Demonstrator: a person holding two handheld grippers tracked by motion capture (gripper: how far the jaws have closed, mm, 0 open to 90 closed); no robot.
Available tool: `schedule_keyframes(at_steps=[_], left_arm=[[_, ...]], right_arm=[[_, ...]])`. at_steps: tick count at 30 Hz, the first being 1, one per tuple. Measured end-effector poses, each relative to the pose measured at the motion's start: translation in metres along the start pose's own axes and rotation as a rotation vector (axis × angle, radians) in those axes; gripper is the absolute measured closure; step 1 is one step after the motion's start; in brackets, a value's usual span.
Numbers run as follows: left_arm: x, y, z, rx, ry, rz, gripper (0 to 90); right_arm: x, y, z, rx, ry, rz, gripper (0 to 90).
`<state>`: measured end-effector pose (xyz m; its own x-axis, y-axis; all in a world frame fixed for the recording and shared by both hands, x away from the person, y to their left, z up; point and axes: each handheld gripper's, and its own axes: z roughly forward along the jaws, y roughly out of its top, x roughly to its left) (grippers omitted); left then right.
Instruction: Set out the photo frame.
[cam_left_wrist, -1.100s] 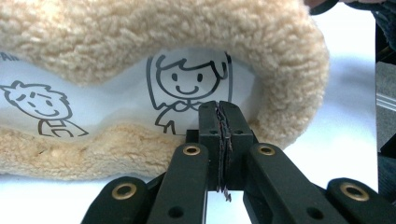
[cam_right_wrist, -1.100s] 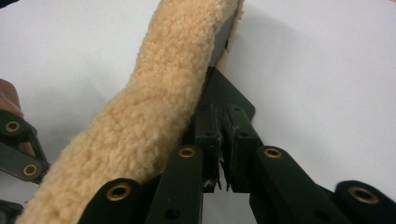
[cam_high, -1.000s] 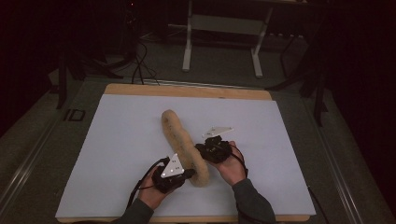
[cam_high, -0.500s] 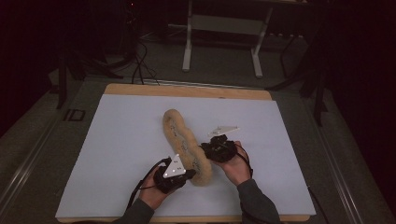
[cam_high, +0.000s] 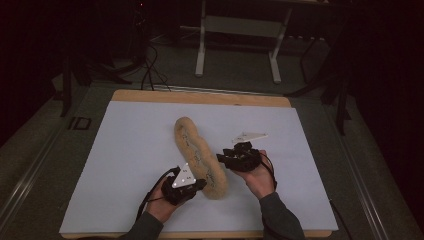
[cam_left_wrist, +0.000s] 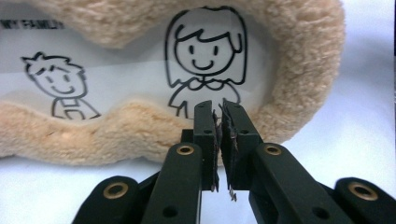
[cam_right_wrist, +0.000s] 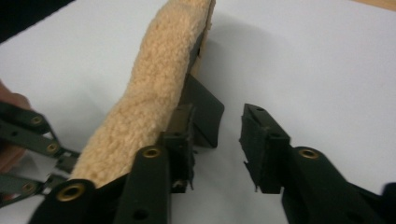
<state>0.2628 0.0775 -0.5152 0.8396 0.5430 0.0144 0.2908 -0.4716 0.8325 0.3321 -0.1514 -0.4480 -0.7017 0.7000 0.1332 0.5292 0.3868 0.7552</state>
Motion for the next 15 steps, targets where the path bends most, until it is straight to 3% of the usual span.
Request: schedule_keyframes(at_steps=[15], left_arm=[[0.01,-0.002,-0.009,-0.005,0.041,-0.041,76.2]], right_arm=[[0.004,0.003,-0.025,-0.001,0.054,0.009,50.6]])
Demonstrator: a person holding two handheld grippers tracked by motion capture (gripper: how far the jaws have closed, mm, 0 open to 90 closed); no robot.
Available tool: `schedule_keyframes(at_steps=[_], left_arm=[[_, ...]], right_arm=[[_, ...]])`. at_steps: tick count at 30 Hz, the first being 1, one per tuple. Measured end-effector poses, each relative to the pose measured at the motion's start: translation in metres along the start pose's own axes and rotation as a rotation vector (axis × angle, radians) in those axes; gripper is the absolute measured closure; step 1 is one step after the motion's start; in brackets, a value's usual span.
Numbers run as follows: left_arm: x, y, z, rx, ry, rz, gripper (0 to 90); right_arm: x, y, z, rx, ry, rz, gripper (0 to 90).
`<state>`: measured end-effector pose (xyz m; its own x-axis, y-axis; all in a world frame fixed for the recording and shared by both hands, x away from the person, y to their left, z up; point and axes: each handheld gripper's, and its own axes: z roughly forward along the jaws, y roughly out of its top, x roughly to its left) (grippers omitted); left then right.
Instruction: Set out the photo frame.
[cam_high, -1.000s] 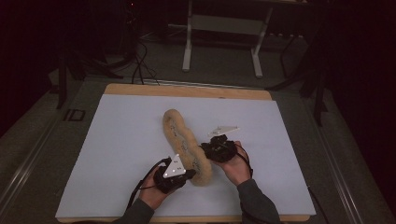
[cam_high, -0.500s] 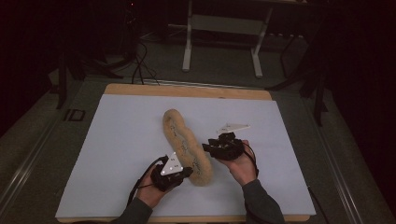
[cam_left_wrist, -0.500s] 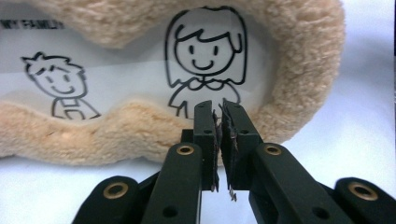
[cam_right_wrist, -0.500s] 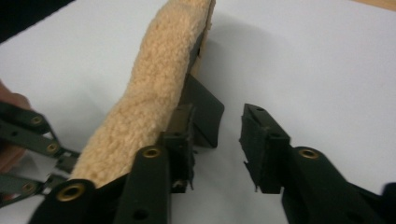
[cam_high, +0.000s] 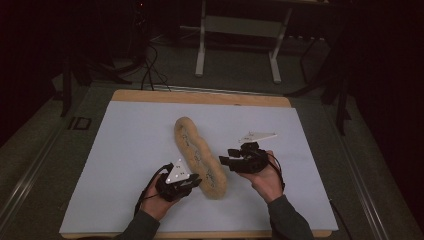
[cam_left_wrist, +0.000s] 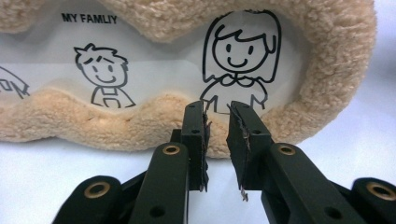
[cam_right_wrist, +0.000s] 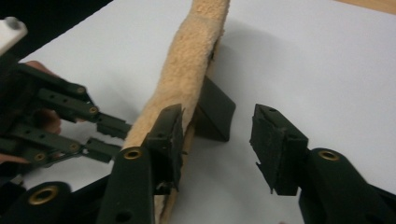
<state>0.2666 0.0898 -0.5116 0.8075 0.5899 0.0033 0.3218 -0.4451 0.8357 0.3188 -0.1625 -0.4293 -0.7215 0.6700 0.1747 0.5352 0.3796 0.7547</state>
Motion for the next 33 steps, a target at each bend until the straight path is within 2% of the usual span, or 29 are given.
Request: schedule_keyframes(at_steps=[13,23,33], left_arm=[[0.003,-0.001,-0.002,0.002,0.014,-0.013,74.5],[0.005,-0.001,-0.004,0.002,0.018,-0.022,73.1],[0.008,-0.001,-0.006,0.003,0.025,-0.027,72.7]], right_arm=[[0.012,-0.003,-0.003,-0.002,0.054,-0.007,34.4],[0.022,-0.008,0.005,0.013,0.064,-0.041,23.6],[0.026,-0.015,0.012,0.022,0.085,-0.045,13.6]])
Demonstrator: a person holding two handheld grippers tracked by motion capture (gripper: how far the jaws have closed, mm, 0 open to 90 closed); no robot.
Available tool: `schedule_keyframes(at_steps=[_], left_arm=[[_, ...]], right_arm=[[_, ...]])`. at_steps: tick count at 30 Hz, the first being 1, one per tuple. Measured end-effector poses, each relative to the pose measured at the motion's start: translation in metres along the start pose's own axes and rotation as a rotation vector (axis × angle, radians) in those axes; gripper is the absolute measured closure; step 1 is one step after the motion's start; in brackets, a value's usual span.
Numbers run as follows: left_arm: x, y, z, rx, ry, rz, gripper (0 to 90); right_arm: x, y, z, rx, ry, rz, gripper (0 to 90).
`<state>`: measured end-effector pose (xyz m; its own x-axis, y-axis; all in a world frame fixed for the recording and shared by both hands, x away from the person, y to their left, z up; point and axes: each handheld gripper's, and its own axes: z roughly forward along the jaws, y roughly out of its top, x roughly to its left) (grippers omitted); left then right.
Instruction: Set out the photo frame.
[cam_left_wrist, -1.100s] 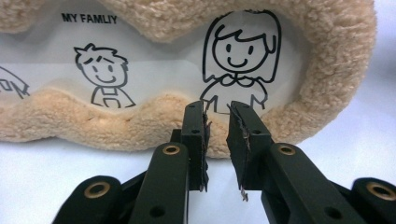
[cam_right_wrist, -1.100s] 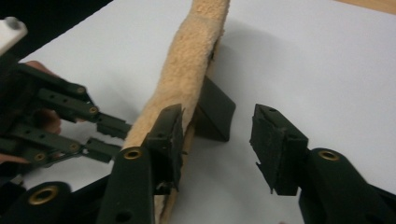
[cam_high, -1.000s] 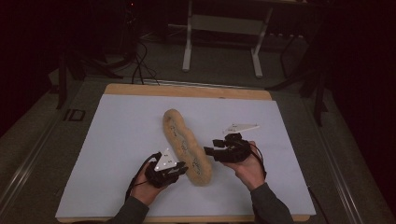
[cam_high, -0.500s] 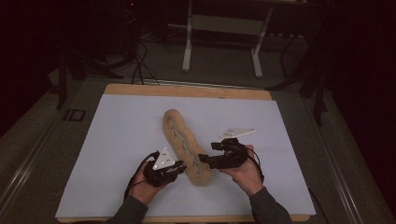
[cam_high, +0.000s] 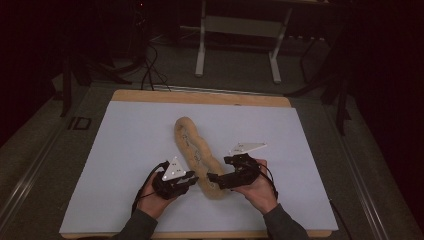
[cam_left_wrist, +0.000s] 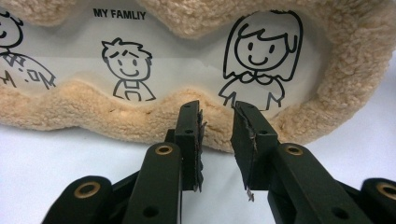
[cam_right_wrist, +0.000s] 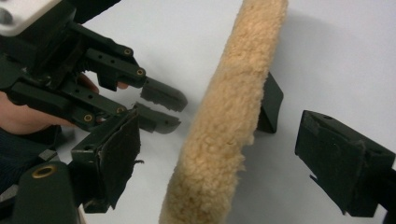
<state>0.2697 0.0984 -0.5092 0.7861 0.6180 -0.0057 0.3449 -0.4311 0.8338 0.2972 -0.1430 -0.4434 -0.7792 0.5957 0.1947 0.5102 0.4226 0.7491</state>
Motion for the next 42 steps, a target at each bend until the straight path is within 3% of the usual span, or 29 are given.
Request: schedule_keyframes(at_steps=[13,25,35,42], left_arm=[[0.005,0.0,-0.005,-0.015,0.013,-0.021,71.2],[0.011,0.001,-0.013,-0.032,0.045,-0.03,67.3],[0.017,0.0,-0.018,-0.046,0.059,-0.058,64.0],[0.022,-0.001,-0.021,-0.052,0.082,-0.076,62.3]], right_arm=[[0.007,-0.014,0.014,0.052,-0.06,-0.014,15.4],[0.011,-0.029,0.025,0.052,-0.09,-0.032,39.5],[0.012,-0.036,0.031,0.044,-0.098,-0.023,42.7],[0.016,-0.039,0.032,0.023,-0.117,-0.057,50.4]])
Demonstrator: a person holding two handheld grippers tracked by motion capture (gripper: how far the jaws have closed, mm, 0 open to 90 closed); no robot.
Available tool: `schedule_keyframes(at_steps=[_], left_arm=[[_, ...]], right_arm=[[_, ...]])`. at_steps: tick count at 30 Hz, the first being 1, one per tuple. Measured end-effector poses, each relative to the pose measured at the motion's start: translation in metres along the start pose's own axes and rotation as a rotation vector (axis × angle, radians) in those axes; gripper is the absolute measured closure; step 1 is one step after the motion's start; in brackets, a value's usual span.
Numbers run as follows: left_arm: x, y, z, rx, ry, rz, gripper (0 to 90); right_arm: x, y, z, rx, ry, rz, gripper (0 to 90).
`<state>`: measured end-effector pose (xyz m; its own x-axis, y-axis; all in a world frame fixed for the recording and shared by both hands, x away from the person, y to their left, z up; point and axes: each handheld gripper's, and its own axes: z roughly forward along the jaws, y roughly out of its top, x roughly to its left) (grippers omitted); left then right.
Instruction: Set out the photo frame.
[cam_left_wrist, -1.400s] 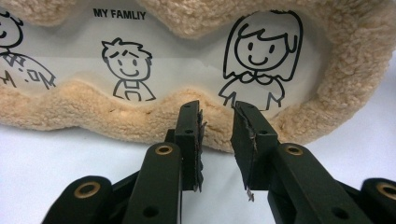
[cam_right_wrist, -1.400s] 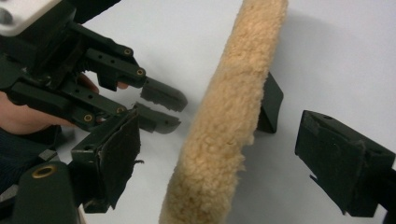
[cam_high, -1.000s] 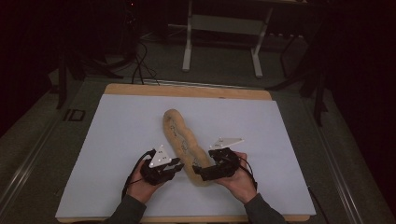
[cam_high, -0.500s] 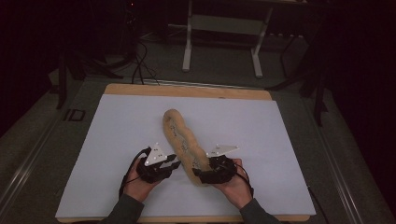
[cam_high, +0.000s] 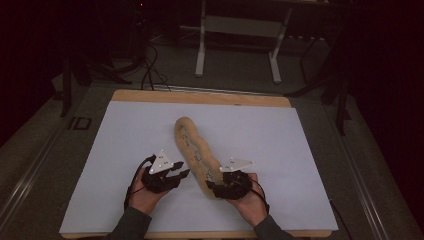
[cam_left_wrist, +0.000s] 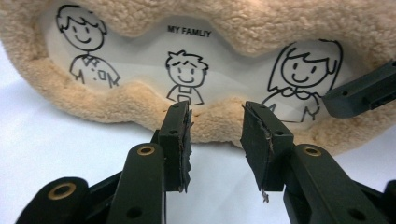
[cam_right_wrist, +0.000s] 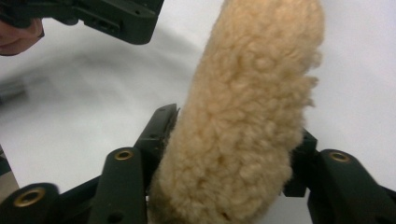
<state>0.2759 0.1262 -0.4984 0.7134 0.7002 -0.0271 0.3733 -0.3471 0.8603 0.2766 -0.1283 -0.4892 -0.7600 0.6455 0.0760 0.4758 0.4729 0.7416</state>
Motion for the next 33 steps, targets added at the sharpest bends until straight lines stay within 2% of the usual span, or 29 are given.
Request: schedule_keyframes(at_steps=[9,33], left_arm=[[0.006,0.001,-0.005,-0.013,0.013,-0.014,62.1],[0.021,0.0,-0.018,-0.053,0.032,-0.076,61.2]], right_arm=[[0.001,-0.001,0.0,-0.005,0.008,-0.012,57.2],[-0.005,-0.003,-0.004,0.002,-0.003,-0.044,62.8]])
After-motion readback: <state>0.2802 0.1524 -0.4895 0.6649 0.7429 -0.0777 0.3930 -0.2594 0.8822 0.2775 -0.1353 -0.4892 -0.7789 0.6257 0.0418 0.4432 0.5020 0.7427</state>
